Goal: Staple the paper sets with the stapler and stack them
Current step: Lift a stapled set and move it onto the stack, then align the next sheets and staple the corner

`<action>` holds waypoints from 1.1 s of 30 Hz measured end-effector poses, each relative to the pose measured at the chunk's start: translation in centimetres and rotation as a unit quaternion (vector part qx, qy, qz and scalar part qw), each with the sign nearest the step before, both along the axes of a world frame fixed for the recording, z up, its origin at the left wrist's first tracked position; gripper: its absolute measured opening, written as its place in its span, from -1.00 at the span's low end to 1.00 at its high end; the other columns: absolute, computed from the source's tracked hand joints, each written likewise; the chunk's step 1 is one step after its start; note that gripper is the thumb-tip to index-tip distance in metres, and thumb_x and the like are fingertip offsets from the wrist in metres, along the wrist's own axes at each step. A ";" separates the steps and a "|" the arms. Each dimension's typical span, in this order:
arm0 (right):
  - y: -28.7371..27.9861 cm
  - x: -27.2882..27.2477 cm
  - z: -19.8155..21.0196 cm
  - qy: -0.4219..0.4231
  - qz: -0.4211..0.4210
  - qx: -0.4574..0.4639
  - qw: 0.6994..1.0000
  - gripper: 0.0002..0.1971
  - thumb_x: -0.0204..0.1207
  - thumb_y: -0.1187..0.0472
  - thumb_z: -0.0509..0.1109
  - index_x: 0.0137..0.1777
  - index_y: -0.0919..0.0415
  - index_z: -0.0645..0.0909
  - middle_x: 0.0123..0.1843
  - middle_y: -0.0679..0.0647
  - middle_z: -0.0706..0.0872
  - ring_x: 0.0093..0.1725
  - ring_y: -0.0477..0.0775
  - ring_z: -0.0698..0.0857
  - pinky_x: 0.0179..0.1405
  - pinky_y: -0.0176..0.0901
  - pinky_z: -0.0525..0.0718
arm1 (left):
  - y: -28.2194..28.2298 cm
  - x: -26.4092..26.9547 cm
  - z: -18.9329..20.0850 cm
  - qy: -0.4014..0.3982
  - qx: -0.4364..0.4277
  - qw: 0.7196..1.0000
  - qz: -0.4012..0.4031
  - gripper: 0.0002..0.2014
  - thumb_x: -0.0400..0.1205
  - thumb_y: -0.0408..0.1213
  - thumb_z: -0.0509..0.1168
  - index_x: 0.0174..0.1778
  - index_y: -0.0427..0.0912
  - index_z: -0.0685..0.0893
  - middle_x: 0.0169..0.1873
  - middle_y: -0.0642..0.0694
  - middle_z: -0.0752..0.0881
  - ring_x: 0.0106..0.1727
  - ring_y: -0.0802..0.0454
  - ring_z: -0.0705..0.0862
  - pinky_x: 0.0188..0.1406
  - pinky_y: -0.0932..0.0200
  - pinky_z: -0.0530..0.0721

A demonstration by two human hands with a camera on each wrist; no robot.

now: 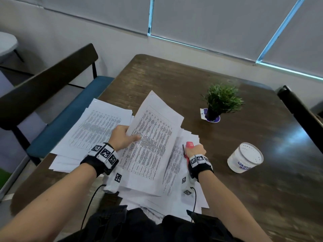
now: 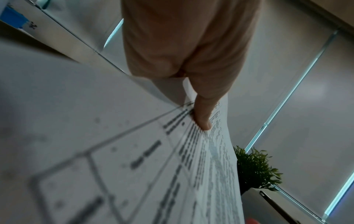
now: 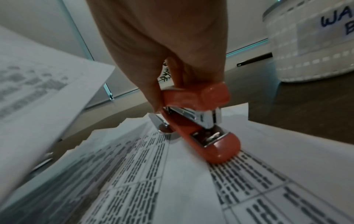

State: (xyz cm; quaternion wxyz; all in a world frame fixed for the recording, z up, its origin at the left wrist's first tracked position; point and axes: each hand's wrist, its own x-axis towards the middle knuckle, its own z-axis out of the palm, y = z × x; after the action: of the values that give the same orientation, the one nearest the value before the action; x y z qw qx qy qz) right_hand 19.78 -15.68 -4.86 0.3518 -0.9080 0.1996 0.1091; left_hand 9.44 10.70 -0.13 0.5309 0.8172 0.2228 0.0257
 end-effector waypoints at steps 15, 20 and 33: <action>7.8 -2.2 -2.0 0.004 0.165 0.206 0.965 -0.75 0.66 0.16 0.27 0.15 0.33 0.61 0.04 0.19 0.72 -0.02 0.18 0.69 0.00 -0.04 0.66 | 4.9 2.6 -0.7 -0.070 -0.084 0.986 0.123 -0.74 0.71 -0.23 0.29 0.26 -0.27 0.64 0.03 -0.15 0.74 0.07 -0.12 0.70 0.10 0.04 0.67; 9.5 -1.4 -2.8 -0.088 0.099 0.243 0.961 -0.90 0.66 0.30 0.24 0.06 0.24 0.58 0.02 0.16 0.72 0.03 0.20 0.68 0.13 0.06 0.66 | 5.4 0.3 -4.7 0.098 -0.117 0.988 0.001 -0.42 0.50 -0.27 0.52 0.40 -0.26 0.47 0.29 -0.06 0.63 0.31 -0.12 0.61 0.37 -0.19 0.58; 6.8 -2.0 -4.6 -0.050 0.272 -0.097 0.956 -0.80 0.62 0.20 0.29 0.14 0.20 0.69 0.08 0.12 0.75 0.04 0.11 0.71 0.11 -0.11 0.67 | 15.0 -3.0 -6.8 0.088 0.142 0.965 0.204 -0.53 0.67 -0.04 0.32 0.36 -0.33 0.63 0.26 -0.41 0.67 0.33 -0.40 0.58 0.26 -0.16 0.56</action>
State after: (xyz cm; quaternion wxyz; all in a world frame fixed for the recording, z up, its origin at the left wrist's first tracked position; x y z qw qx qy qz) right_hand 17.81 -8.90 -9.45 0.2285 -0.9620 -0.0635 0.1351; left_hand 6.48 25.65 -6.90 0.3716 0.8204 0.4245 0.0930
